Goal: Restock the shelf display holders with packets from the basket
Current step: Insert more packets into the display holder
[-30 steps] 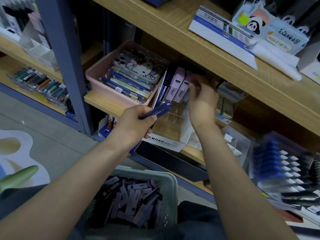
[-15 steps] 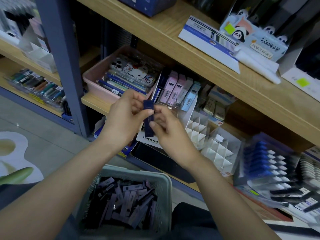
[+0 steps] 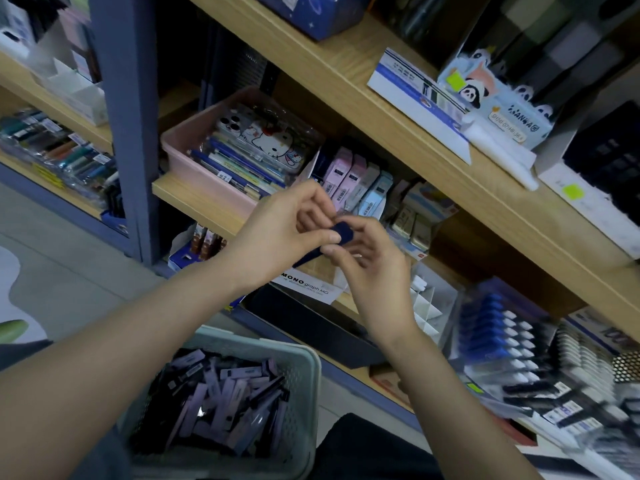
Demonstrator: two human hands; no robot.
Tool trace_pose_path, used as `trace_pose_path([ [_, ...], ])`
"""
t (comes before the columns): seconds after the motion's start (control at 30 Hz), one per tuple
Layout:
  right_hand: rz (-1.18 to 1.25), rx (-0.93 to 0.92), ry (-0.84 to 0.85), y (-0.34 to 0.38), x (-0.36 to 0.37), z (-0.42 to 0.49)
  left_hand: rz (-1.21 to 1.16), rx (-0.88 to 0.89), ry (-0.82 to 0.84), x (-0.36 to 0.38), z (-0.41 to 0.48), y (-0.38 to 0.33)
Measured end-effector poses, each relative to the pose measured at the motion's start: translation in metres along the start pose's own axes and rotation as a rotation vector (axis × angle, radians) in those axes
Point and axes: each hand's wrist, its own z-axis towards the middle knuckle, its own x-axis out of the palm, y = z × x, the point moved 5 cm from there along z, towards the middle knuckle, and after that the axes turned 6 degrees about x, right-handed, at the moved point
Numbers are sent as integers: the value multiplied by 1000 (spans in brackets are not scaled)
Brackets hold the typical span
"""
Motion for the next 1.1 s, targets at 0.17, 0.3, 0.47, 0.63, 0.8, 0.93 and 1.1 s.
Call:
trace_pose_path([
  [0.17, -73, 12, -209, 1, -18, 14, 501, 263, 86, -3, 10, 6],
  [0.3, -122, 80, -387, 1, -25, 37, 885, 314, 290, -3, 19, 41],
  [0.47, -250, 95, -497, -7, -17, 67, 1022, 456, 352, -6, 25, 61],
  [0.63, -314, -27, -557, 0, 4, 80, 978, 577, 248, -14, 26, 66],
  [0.8, -475, -66, -541, 8, 12, 93, 984, 610, 197, -19, 25, 67],
  [0.93, -565, 9, -464, 19, 12, 98, 980, 606, 191, -19, 25, 68],
  [1.1, -517, 45, -301, 15, 25, 105, 994, 626, 165, -18, 25, 67],
])
